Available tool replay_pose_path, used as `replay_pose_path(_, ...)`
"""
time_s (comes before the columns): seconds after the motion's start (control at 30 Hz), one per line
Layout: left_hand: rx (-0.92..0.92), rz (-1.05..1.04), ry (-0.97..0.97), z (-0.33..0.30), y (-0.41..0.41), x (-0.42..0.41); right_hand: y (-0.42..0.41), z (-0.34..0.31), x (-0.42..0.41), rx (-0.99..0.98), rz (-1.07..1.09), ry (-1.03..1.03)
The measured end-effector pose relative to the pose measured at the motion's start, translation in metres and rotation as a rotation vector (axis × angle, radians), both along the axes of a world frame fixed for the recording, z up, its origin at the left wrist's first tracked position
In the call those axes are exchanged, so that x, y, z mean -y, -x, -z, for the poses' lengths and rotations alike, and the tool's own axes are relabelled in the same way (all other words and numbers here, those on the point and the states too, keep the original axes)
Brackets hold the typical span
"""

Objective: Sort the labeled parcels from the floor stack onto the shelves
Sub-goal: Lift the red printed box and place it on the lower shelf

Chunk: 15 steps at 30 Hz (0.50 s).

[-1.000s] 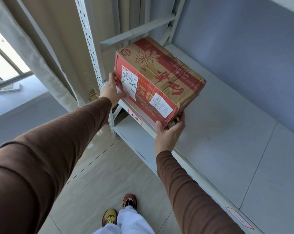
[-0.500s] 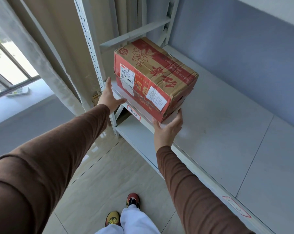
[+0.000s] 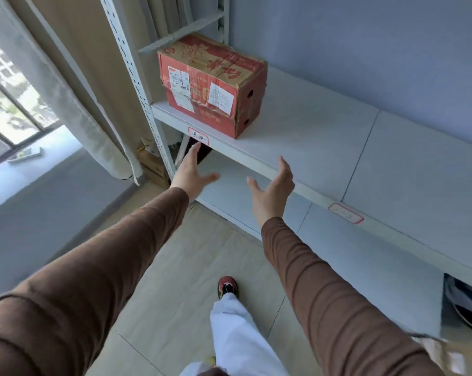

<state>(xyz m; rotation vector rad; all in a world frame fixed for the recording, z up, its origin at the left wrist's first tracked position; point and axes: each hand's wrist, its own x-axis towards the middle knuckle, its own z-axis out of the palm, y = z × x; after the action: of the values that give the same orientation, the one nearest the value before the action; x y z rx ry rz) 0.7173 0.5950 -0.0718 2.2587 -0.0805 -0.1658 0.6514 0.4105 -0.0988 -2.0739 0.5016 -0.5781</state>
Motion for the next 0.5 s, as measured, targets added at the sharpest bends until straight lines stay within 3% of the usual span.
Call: replay_pose_path(0.5,0.222,0.544,-0.452,-0.004,0.209,0.171,0.267,-0.025,0.141,-0.452,0.146,0.299)
